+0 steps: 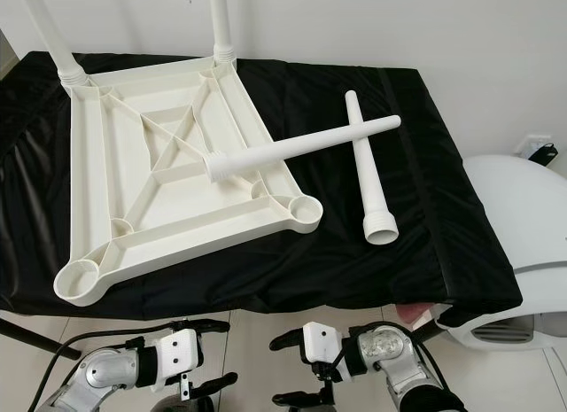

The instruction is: Building children table

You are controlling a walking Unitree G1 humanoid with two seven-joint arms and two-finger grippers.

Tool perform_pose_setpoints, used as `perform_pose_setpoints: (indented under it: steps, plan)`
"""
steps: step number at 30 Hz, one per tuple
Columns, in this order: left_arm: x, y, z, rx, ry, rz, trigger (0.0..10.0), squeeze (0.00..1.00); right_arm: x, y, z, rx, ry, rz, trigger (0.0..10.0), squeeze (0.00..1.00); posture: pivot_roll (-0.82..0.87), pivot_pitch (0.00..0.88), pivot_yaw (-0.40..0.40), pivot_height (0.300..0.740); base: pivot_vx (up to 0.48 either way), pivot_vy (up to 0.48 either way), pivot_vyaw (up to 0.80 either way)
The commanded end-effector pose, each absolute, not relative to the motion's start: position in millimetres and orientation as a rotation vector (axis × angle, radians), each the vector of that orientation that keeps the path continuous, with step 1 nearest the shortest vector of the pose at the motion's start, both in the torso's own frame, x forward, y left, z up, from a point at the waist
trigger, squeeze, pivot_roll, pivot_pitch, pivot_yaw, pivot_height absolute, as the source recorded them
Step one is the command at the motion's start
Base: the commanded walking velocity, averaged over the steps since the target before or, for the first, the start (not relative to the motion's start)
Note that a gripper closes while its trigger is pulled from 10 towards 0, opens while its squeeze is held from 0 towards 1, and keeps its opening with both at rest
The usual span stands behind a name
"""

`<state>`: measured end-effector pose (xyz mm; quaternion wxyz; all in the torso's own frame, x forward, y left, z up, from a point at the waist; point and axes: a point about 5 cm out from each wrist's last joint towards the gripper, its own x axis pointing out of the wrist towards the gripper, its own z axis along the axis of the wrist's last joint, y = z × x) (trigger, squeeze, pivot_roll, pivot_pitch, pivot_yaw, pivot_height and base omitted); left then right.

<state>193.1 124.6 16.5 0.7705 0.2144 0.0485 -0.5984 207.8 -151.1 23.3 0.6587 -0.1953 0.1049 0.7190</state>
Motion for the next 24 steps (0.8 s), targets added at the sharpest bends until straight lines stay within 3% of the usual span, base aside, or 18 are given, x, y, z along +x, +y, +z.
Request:
perform_pose_setpoints:
  steps: [1, 11, 24]
  plan:
    - [184, 125, 13, 0.451, 0.154, -1.373, 10.0, 0.0, 204, -154, 22, -0.433, 0.256, 1.646, 10.0, 0.0, 0.02, 0.099, 0.014, 0.74, 0.0, 0.0, 0.0]
    - [164, 129, 39, 0.448, 0.178, -1.51, 10.0, 0.0, 203, -151, 48, -0.385, 0.196, 1.721, 10.0, 0.0, 0.05, 0.101, 0.017, 0.74, 0.0, 0.0, 0.0]
    - [172, 133, 70, 0.52, 0.133, -1.552, 10.0, 0.0, 217, -149, 72, -0.455, 0.127, 1.766, 10.0, 0.0, 0.06, 0.073, 0.007, 0.74, 0.0, 0.0, 0.0]
